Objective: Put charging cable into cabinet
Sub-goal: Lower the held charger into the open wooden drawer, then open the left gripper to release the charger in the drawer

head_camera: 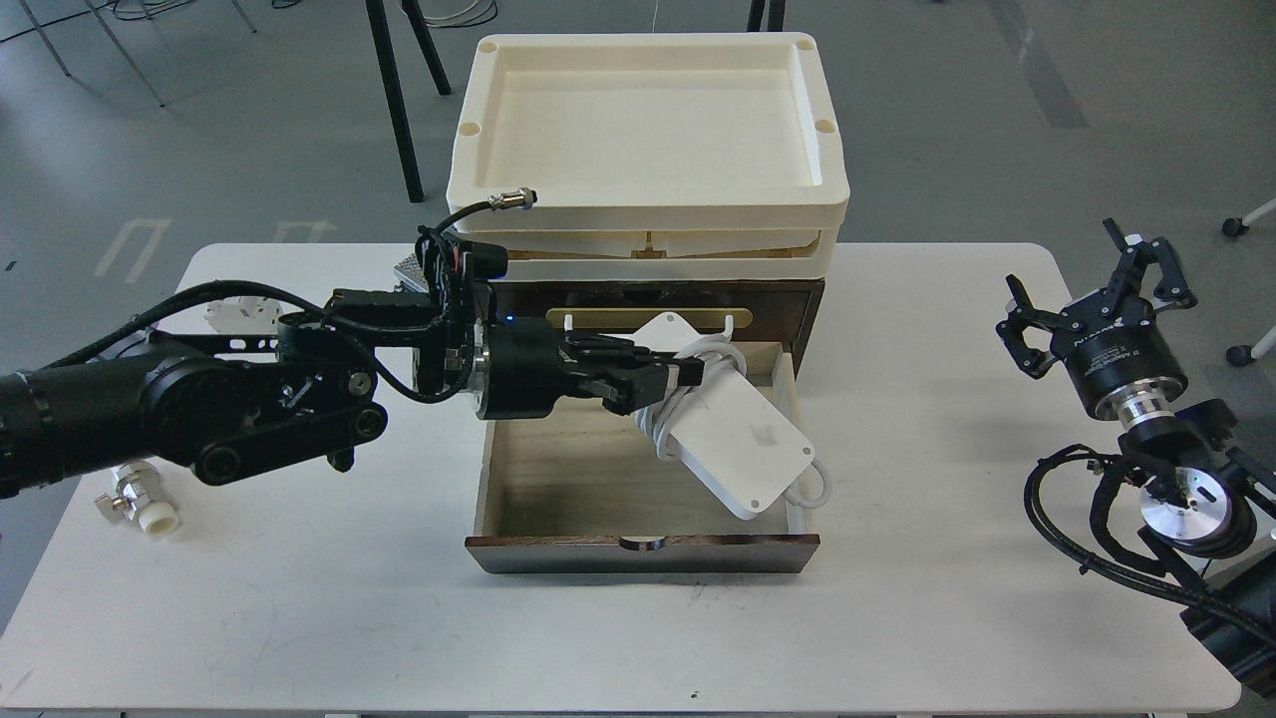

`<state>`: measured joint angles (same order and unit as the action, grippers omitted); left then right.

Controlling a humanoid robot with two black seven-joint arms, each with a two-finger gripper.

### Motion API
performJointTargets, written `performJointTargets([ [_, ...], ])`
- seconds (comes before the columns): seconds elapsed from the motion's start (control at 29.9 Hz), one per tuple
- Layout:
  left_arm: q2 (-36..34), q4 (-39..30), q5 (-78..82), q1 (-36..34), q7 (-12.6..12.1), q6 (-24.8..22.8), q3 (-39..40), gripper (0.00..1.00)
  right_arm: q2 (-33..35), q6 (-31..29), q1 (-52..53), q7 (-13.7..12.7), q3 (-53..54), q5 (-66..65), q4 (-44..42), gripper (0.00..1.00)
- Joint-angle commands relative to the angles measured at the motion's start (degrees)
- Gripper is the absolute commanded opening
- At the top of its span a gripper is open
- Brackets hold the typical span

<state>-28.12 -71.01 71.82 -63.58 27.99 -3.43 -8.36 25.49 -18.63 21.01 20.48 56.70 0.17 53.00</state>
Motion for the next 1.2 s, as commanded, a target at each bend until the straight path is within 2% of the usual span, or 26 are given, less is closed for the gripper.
performJointTargets([
  [0.0, -0.1, 0.69, 0.08, 2.05, 0.01, 1.67, 0.01, 0.0, 0.0, 0.0, 0.0, 0.0, -0.02, 0.0, 0.0, 0.99],
  [0.33, -0.27, 4.03, -0.18, 8.55, 0.01, 7.03, 0.36, 0.0, 0.0, 0.0, 0.0, 0.0, -0.02, 0.0, 0.0, 0.99],
  [0.6, -0.8, 7.2, -0.27, 12.95, 0.01, 9.58, 0.54, 0.0, 0.0, -0.09, 0.0, 0.0, -0.02, 0.0, 0.0, 0.99],
  [0.9, -0.8, 7.64, -0.45, 16.38, 0.01, 11.25, 0.45, 0.0, 0.0, 0.0, 0.0, 0.0, -0.02, 0.0, 0.0, 0.99],
  [1.04, -0.8, 7.64, -0.8, 17.26, 0.01, 11.34, 0.63, 0.08, 0.0, 0.0, 0.0, 0.0, -0.02, 0.0, 0.0, 0.99],
  [1.1, -0.8, 7.64, -0.89, 17.43, 0.01, 11.25, 0.71, 0.17, 0.0, 0.0, 0.0, 0.0, -0.02, 0.0, 0.0, 0.99],
  [1.17, -0.71, 7.64, -0.98, 17.43, 0.01, 11.34, 0.71, 0.35, 0.0, 0.0, 0.0, 0.0, -0.02, 0.09, 0.0, 0.99],
])
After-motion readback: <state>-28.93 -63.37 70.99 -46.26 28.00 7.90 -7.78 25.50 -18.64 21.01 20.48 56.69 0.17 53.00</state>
